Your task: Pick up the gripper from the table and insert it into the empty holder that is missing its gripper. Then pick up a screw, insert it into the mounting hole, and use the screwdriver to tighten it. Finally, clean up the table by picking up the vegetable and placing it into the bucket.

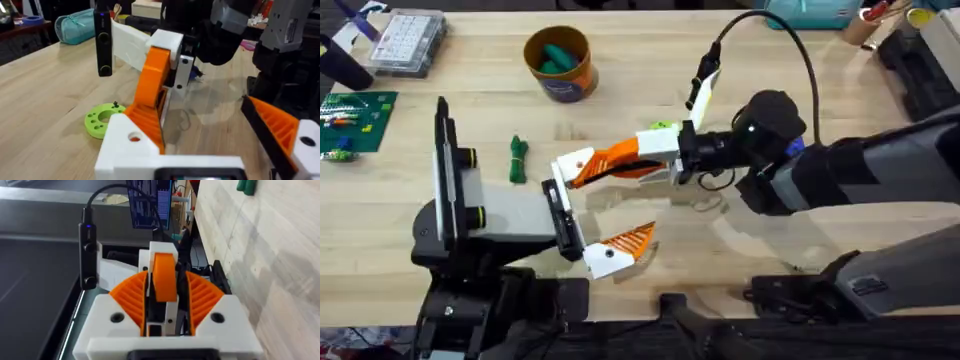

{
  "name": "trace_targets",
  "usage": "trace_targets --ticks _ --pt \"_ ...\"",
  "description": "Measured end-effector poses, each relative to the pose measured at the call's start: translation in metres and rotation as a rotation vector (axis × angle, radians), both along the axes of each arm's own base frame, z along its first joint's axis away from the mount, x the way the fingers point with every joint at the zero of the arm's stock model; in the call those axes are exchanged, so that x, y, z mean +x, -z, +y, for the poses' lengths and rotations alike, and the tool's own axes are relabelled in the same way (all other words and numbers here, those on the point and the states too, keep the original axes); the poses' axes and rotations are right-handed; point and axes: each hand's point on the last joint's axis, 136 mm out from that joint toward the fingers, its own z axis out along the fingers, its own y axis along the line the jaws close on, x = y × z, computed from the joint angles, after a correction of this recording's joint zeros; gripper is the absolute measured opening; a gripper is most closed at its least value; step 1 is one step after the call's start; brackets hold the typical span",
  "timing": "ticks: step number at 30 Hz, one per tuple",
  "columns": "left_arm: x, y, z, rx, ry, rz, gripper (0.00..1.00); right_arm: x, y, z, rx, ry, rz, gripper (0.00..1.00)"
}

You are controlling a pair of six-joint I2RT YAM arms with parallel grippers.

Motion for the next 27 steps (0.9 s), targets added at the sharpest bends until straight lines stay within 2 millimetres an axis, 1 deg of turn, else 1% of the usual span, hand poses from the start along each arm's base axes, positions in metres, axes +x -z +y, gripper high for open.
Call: trace_targets --ticks 7,10,12,15,16,17,27 --pt "0.0000 0.0000 0.0000 0.000 0.000 0.000 0.991 0.0003 0.0000 0.0003 0.000 0.003 0.000 0.383" --pt "0.0000 0.0000 0.0000 0.000 0.000 0.000 0.991 0.0006 0.0000 0.0004 0.000 0.005 -0.001 0.328" --pt "0.0001 0.0000 0.0000 0.000 0.000 0.000 0.991 0.0010 -0.0001 0.0004 0.001 0.007 -0.001 0.261" --pt "0.0000 0.0001 0.0000 -0.001 0.000 0.004 0.991 0.0017 -0.0019 0.0006 0.006 0.009 -0.008 0.087" --pt "0.0000 0.0000 0.0000 -0.001 0.000 0.004 0.991 0.0021 -0.0023 0.0008 0.006 0.009 -0.009 0.040" --pt "0.0000 0.0000 0.0000 -0.001 0.000 0.003 0.991 0.0024 -0.0023 0.0009 0.006 0.010 -0.006 0.017" --pt "0.0000 0.0000 0.0000 -0.001 0.000 0.003 0.991 0.0023 -0.0023 0.0010 0.006 0.009 -0.009 0.015"
